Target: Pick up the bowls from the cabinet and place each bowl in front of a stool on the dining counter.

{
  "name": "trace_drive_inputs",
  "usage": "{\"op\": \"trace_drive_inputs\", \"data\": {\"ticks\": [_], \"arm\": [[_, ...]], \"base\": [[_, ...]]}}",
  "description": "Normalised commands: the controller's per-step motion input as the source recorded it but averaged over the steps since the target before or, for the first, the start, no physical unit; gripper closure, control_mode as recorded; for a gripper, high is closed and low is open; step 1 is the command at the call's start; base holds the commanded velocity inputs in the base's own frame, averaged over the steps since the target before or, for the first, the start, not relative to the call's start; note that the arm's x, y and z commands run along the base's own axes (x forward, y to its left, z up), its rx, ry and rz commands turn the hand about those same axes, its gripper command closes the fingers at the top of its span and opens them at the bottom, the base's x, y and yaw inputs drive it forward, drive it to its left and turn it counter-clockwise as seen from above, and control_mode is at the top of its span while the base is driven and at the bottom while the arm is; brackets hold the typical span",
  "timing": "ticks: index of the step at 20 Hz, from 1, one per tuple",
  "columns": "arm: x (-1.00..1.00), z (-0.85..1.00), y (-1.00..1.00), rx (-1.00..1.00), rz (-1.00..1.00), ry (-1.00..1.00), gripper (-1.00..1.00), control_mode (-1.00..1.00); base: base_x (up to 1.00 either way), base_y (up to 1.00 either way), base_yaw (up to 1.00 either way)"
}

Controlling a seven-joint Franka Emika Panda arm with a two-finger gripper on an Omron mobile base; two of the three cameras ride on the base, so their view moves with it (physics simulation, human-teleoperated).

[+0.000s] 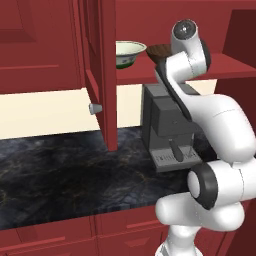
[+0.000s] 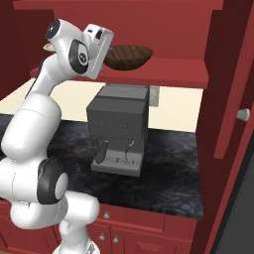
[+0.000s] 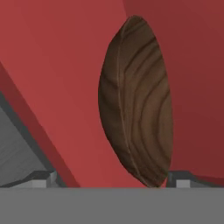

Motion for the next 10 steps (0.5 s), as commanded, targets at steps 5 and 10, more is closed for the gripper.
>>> {"op": "trace_drive_inputs", "data": {"ticks": [5,10], "arm": [[0.43,-0.04,0.09,0.0,0.0,0.04,-1.0,-1.0],[0.22,-0.14,0.06,0.0,0.0,0.07,-1.0,-1.0]], "base": [[0.0,0.0,0.0],[0.0,0.0,0.0]]}}
